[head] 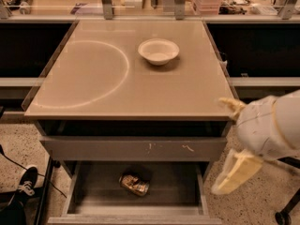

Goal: Pick orange can from middle drawer and place on counter

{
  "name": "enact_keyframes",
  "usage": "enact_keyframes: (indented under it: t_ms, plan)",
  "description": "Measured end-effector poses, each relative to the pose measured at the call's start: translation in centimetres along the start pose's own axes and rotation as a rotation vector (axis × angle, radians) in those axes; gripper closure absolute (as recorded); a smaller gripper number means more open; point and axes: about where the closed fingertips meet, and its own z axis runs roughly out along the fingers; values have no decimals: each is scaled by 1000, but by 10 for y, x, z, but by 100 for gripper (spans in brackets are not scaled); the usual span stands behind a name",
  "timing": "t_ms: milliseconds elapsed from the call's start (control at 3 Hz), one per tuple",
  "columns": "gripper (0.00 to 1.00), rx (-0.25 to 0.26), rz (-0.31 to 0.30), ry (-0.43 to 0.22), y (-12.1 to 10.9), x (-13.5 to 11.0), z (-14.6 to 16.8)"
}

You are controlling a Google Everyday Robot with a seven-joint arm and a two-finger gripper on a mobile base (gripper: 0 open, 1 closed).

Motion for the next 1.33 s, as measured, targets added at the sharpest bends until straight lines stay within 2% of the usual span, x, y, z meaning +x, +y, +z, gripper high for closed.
enact_keyframes:
  t_ms: [333,667,1000,1333]
  plan:
    - [0,-81,50,-198,44,-15,91]
    - [0,-201,158,-353,101,-38,178]
    - [0,-237,213,-370,128,-33,212]
    - [0,-234,199,-369,125,-38,205]
